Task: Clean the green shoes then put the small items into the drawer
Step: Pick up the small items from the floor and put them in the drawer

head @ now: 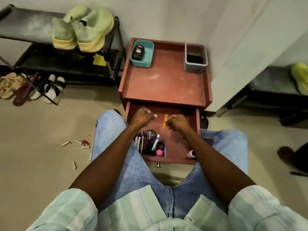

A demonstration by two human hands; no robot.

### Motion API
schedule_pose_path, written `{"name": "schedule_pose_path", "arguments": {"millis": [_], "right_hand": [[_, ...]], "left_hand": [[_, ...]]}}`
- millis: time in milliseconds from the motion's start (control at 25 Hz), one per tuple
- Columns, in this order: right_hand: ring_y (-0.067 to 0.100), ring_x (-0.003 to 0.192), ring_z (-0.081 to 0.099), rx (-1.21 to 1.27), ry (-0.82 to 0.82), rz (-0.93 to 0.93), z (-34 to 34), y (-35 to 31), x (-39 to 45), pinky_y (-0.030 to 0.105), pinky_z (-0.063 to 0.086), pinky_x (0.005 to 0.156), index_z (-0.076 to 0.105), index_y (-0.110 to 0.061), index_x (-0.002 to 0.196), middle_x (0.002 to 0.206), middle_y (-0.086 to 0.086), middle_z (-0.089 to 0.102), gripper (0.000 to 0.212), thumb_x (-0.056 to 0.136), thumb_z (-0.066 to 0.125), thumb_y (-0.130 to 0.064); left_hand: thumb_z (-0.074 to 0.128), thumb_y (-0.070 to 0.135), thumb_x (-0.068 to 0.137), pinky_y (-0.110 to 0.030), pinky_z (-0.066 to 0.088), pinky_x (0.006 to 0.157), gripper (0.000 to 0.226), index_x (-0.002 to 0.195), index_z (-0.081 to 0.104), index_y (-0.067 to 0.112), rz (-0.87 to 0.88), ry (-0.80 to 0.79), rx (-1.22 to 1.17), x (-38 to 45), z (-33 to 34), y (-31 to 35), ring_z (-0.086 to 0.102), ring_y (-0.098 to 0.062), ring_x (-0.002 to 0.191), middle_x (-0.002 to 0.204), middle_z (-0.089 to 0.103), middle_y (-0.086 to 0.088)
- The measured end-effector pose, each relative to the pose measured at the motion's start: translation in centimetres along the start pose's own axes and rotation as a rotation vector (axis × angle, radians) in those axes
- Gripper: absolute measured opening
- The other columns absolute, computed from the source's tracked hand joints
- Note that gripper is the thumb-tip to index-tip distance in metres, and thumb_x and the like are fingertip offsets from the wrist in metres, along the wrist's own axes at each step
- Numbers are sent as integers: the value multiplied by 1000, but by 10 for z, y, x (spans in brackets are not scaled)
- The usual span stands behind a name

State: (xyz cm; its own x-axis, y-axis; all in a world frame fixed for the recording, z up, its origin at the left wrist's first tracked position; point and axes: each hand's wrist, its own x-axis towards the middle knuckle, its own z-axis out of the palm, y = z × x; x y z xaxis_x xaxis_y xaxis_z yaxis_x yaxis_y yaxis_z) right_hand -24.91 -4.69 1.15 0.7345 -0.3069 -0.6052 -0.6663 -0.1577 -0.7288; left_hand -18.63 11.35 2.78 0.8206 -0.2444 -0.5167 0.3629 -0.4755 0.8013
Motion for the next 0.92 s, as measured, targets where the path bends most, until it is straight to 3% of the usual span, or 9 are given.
{"name": "schedule_pose_path", "arguments": {"millis": [40, 120, 200, 280, 400, 480, 600, 920], "right_hand": [[10, 37, 55, -153, -6, 45, 0, 17, 7, 20, 43, 38, 56, -4, 62, 55, 11, 60, 28, 89, 55, 5], [17, 59, 60, -438, -39, 73, 1, 44, 20, 27, 50, 55, 56, -3, 68, 76, 16, 62, 22, 89, 56, 1], [24, 80, 58, -561, -61, 59, 6, 61, 30, 32, 48, 69, 63, 1, 91, 94, 16, 62, 7, 89, 56, 0], [33, 86, 66, -610, -69, 61, 13, 75, 43, 38, 54, 72, 63, 2, 104, 100, 20, 68, 18, 87, 55, 5], [35, 85, 69, -669, -47, 119, 24, 99, 53, 45, 59, 74, 60, -7, 90, 98, 20, 70, 22, 78, 63, 11], [32, 89, 68, -761, -69, 142, 28, 111, 56, 44, 59, 78, 58, -10, 87, 100, 18, 70, 28, 73, 71, 11], [33, 104, 64, -870, -111, 124, 33, 120, 57, 36, 54, 87, 63, -4, 104, 114, 17, 65, 22, 83, 65, 2], [28, 121, 55, -1040, -230, 50, 50, 127, 50, 30, 44, 96, 59, -1, 120, 133, 16, 54, 28, 96, 48, -8]], "left_hand": [[71, 18, 84, -35, 51, 67, 22, 80, 50, 17, -18, 15, 46, 3, 0, -4, 56, -19, 70, 76, 59, -4], [71, 21, 85, -40, 53, 76, 20, 81, 51, 17, -21, 61, 119, 10, -1, -10, 57, -20, 76, 80, 59, -3], [70, 23, 85, -39, 51, 81, 18, 89, 54, 15, -11, 106, 217, 13, -3, -14, 58, -21, 83, 88, 60, -3], [70, 25, 85, -33, 48, 77, 20, 95, 57, 14, -2, 124, 305, 17, -6, -17, 60, -21, 86, 94, 63, -3], [69, 27, 86, -28, 45, 72, 18, 93, 57, 17, 25, 129, 381, 22, -7, -19, 62, -20, 84, 94, 65, -1], [68, 28, 86, -31, 49, 78, 16, 91, 56, 19, 40, 140, 424, 26, -9, -19, 62, -21, 87, 97, 66, -1], [67, 25, 87, -35, 51, 85, 15, 94, 59, 14, 64, 142, 477, 30, -11, -22, 62, -23, 93, 102, 66, -4], [67, 28, 87, -33, 50, 79, 21, 100, 61, 12, 93, 138, 508, 33, -9, -22, 62, -23, 89, 99, 66, -4]]}}
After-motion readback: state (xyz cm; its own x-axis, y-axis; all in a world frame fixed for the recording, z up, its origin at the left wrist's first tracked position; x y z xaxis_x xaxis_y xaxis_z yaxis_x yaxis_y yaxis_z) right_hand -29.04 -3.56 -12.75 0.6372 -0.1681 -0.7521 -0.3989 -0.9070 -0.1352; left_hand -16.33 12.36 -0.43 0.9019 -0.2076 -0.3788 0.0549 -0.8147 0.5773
